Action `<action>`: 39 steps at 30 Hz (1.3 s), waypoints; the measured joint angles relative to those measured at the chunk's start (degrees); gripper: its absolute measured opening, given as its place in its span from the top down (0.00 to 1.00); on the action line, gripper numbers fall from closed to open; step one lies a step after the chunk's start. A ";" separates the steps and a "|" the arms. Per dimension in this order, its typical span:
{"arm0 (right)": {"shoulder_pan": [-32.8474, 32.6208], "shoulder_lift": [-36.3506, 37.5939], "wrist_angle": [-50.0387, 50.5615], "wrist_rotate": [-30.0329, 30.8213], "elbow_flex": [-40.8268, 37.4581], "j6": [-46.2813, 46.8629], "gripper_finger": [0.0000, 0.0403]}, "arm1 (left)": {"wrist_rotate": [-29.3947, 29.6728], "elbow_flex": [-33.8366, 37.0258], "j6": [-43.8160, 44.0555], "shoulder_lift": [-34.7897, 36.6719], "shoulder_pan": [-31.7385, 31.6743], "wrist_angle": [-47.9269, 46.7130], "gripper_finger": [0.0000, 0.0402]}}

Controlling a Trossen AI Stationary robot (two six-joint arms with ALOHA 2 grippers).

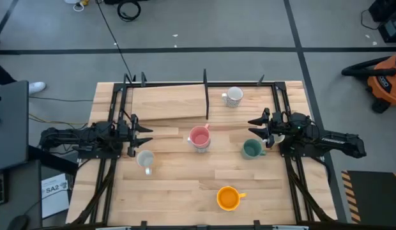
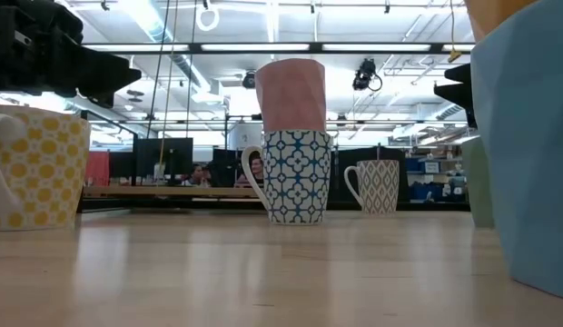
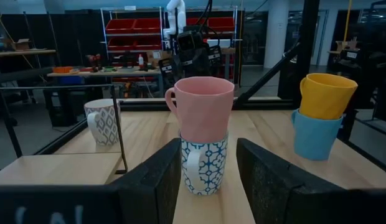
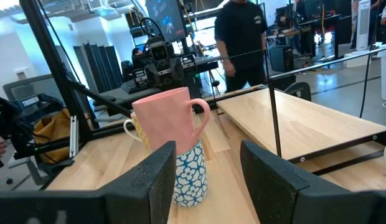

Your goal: Place coffee mugs

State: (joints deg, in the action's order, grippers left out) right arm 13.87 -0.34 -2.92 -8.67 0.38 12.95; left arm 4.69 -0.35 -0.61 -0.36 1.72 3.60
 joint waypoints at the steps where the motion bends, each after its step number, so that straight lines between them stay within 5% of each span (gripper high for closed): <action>1: 0.02 -0.02 0.00 0.00 0.00 -0.02 0.54 | 0.01 0.01 0.01 0.00 0.00 0.00 0.60; 21: 0.01 -0.01 -0.02 -0.01 -0.01 -0.02 0.54 | 0.28 0.01 0.03 0.00 0.02 1.54 0.60; 29: 0.00 0.00 -0.02 0.00 0.00 -0.02 0.54 | 0.16 -0.24 7.64 0.00 0.23 8.97 0.60; 34: 0.00 -0.02 -0.02 0.00 0.00 0.00 0.54 | 0.00 -6.18 7.88 -2.92 2.37 1.63 0.60; 39: 0.02 0.00 -0.02 -0.02 -0.01 -0.02 0.54 | 0.00 -17.36 8.98 -10.31 4.32 -15.82 0.60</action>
State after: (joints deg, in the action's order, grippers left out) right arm 13.89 -0.34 -2.94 -8.68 0.37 12.93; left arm 4.69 -17.71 8.36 -10.67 6.04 -12.22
